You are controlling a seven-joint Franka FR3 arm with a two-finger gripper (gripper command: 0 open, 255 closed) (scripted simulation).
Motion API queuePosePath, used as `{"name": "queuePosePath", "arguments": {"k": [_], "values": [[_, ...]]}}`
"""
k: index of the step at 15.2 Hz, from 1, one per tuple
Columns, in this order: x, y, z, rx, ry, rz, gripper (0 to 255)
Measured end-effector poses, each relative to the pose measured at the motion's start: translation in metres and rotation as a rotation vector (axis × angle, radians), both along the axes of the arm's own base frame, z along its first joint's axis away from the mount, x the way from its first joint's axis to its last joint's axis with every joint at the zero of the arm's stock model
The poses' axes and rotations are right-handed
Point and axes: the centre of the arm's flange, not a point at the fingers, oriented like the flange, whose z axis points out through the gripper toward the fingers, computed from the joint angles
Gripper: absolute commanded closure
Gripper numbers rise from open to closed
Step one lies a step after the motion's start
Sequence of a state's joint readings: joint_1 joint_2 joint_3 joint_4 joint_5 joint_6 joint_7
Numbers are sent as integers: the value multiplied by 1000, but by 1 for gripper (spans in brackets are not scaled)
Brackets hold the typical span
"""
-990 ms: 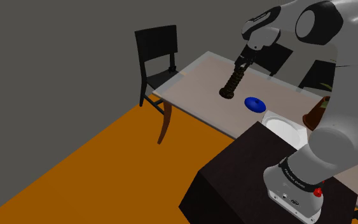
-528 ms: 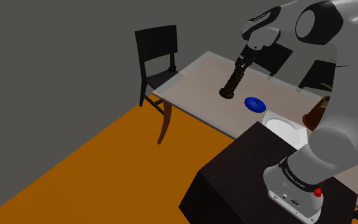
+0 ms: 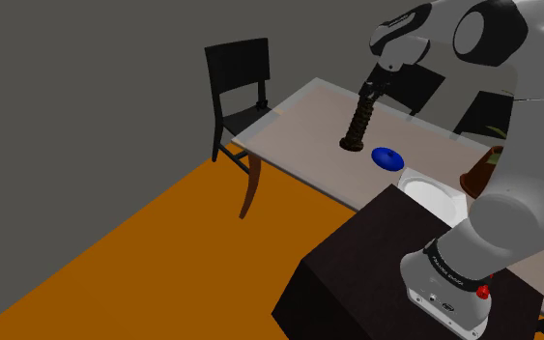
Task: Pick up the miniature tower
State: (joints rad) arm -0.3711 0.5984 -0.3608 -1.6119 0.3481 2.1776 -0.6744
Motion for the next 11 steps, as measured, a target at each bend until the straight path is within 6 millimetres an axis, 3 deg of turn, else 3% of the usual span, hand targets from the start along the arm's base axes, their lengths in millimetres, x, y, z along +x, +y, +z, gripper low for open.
{"name": "queuePosePath", "arguments": {"k": [11], "values": [[-1,-1,55,0,0,0,255]]}}
